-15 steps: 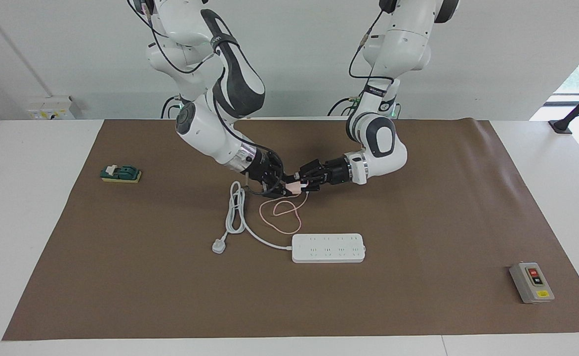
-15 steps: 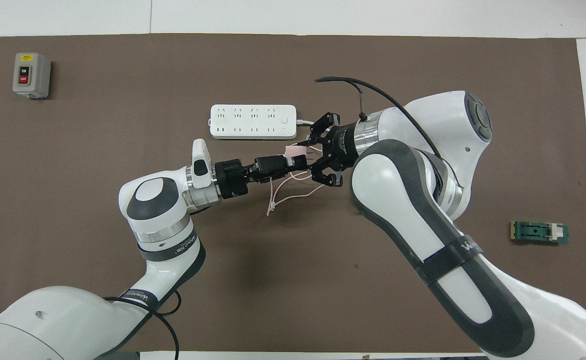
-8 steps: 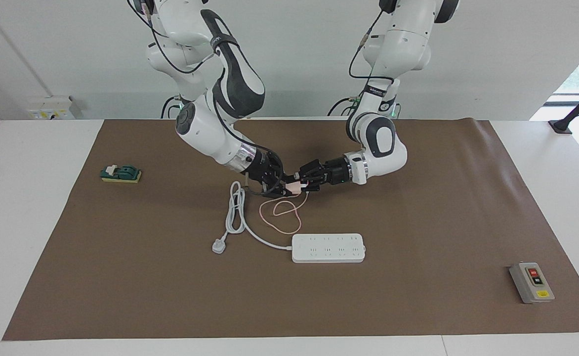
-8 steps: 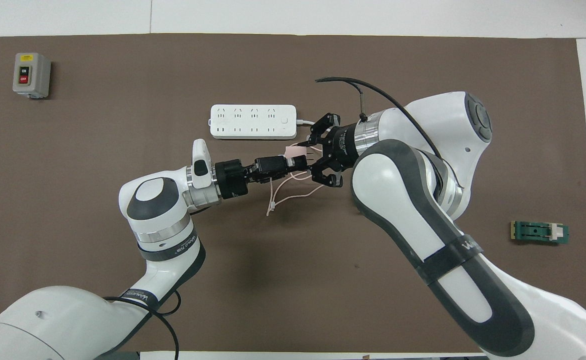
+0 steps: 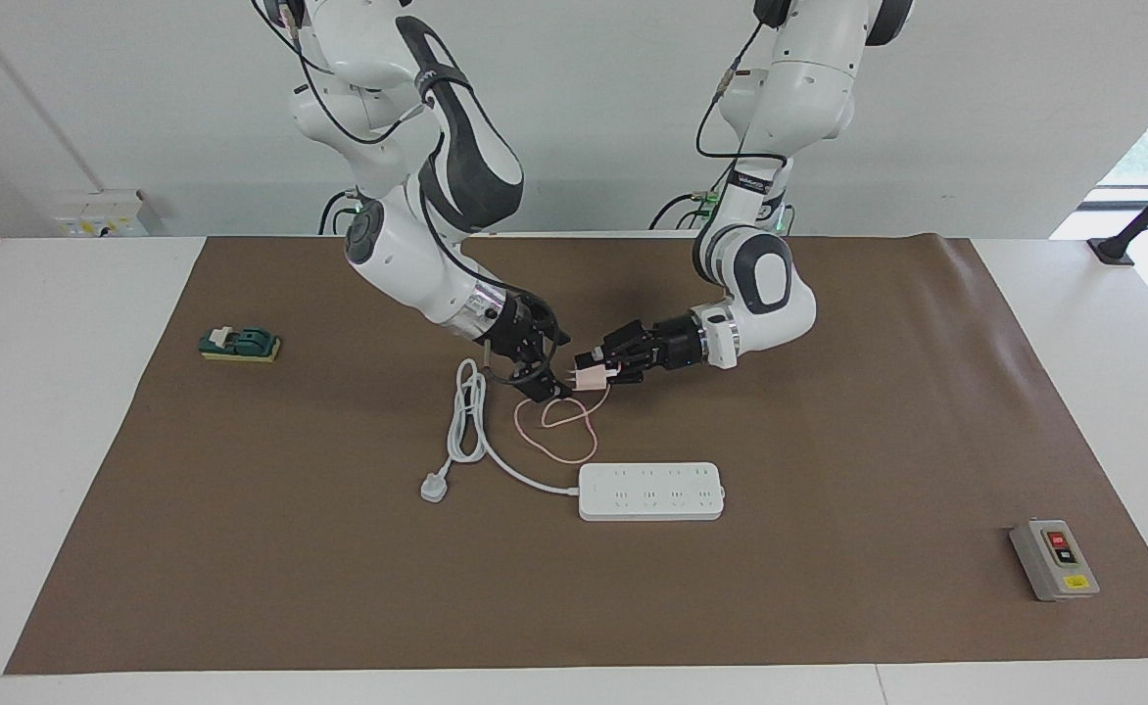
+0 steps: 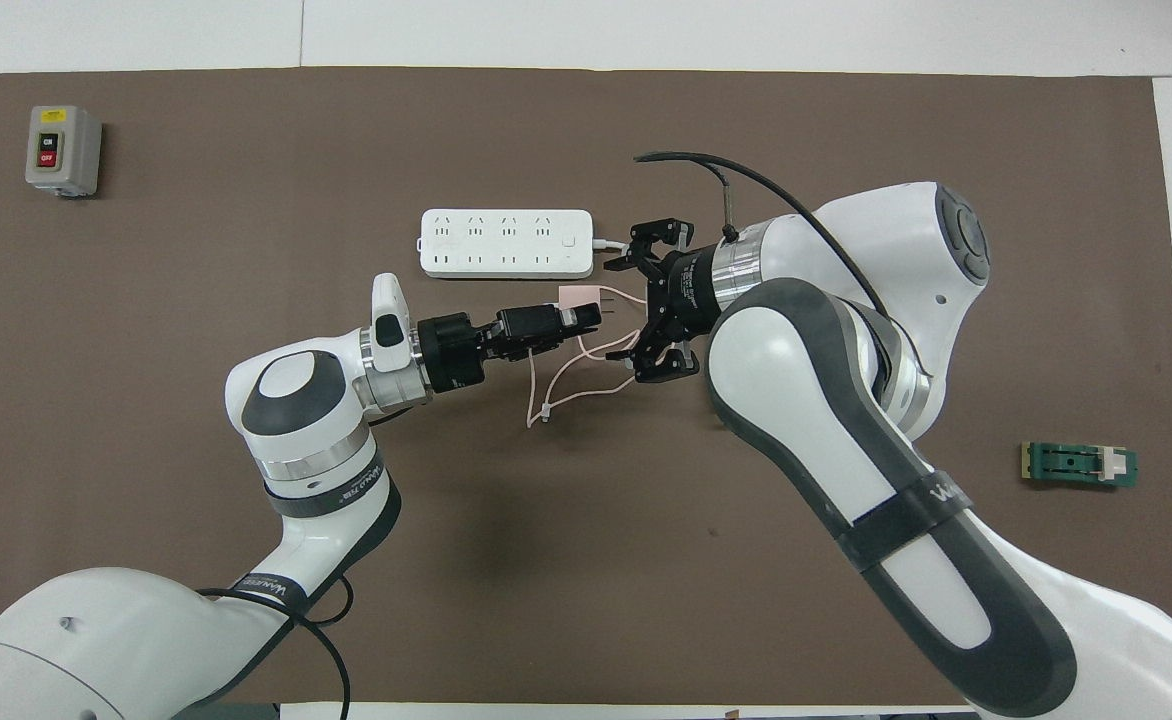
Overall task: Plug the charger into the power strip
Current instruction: 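Carry the charger toward the strip end while the right gripper withdraws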
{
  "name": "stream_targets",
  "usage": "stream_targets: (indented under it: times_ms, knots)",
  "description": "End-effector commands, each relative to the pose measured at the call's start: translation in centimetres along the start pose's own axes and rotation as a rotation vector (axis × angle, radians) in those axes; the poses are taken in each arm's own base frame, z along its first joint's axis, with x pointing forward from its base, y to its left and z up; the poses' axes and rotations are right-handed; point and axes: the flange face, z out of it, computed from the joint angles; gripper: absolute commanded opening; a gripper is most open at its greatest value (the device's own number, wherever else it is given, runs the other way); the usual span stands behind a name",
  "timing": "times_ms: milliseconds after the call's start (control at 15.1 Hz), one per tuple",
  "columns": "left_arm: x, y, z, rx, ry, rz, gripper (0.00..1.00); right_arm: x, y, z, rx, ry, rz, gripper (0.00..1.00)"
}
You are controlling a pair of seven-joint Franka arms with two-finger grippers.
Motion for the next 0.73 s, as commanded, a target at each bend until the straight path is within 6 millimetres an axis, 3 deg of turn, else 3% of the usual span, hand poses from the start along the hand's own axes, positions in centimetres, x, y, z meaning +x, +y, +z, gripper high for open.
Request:
stream_targets:
  times_ms: [0,66,528,661]
  knots:
    - [0.1,-0.1,-0.2,0.012,-0.002,0.010,0.00,1.1,-0.2,-1.5,0.031,-0.002,0.006,1.00]
    - [0.1,-0.1,-0.2,0.012,-0.002,0.010,0.00,1.1,-0.3,-1.9,0.033,0.004,-0.012,1.00]
    - [0.4,-0.1,-0.5,0.015,0.006,0.007,0.00,2.2,0.3,-9.4,-0.025,0.151,-0.292,1.00]
    - [1.1,-0.1,-1.4,0.037,0.016,0.017,0.00,2.7,0.6,-11.0,-0.045,0.188,-0.379,1.00]
